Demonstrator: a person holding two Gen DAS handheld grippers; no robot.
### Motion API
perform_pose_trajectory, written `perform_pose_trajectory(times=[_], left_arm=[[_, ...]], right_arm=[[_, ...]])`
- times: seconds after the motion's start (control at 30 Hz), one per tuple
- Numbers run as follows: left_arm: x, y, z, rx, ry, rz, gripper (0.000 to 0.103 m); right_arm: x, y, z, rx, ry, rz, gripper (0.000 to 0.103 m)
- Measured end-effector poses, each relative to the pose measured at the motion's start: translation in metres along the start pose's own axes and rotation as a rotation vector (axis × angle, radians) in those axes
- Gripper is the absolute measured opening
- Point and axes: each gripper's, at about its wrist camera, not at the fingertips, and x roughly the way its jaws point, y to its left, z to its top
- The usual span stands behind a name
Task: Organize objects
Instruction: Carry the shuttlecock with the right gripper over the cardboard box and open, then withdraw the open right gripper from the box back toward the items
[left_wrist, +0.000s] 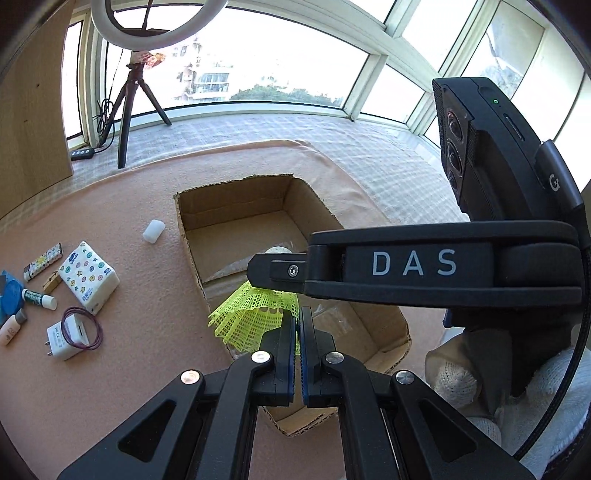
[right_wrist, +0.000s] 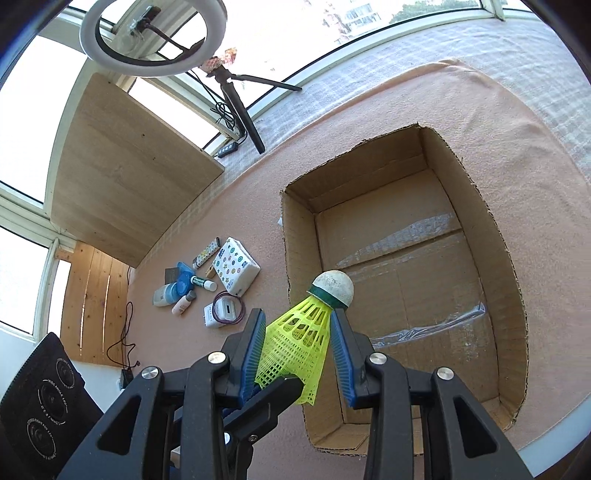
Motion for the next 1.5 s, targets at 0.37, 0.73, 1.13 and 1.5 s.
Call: perform_pose_trajectory(times=[0.37, 0.73, 1.13, 1.5], left_arm=[[0.007, -0.001, -0.002, 0.003, 0.05, 0.06, 0.026], [-0.022, 0.054, -0.016, -0.118, 0.059, 0.187, 0.028], [-0.1, 0.169, -0.062, -0.297, 0.023, 0.349, 0.028], [-0.159, 0.299, -0.076, -0.37, 0.03, 0.392, 0.028]], right_arm=[[-0.023, -0.018, -0.002, -0.012, -0.089, -0.094, 0.059], [-0.02, 0.002, -0.012, -0.145, -0.127, -0.176, 0.06], [0.013, 0.053, -0.034, -0.26, -0.081, -0.124, 0.06], [0.074, 0.135, -0.039, -0.262, -0.033, -0.104, 0.06]])
